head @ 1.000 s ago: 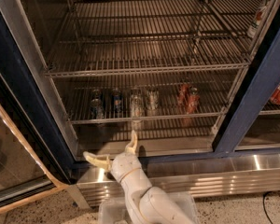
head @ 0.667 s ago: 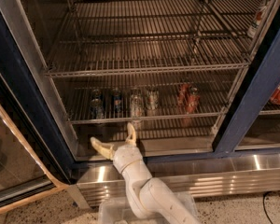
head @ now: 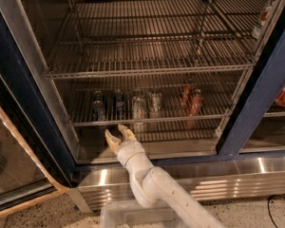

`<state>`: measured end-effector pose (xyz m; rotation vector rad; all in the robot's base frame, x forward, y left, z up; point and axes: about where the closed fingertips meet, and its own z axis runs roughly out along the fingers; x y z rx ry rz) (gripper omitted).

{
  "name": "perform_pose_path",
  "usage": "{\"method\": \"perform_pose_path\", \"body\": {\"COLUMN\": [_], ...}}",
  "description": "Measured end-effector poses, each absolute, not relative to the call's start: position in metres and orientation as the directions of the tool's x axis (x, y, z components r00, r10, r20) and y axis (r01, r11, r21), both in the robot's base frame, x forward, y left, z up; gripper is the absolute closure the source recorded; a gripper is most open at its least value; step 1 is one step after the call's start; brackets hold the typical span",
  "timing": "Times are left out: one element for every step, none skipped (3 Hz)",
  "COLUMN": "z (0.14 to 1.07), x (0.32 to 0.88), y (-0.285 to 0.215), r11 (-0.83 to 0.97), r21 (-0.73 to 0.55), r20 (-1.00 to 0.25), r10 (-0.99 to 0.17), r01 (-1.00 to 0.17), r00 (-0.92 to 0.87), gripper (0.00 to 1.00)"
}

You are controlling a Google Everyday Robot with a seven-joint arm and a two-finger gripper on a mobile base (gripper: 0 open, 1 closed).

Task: Pick pepsi can from bottom shelf of fridge

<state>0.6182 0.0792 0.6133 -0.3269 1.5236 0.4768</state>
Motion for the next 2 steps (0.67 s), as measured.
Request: {"method": "perform_pose_path", "body": {"z": [0.5900,0.5930], "x": [0.6300,0.6381], "y": [0.0874,0.0898], "r11": [0.852,0.849], "r21": [0.071,0.056], "r20": [-0.994,-0.993], "r10": [0.016,-0.009], "r01": [-0.519,-0.526], "r00": [-0.109,-0.120], "gripper": [0.48,0.29]}}
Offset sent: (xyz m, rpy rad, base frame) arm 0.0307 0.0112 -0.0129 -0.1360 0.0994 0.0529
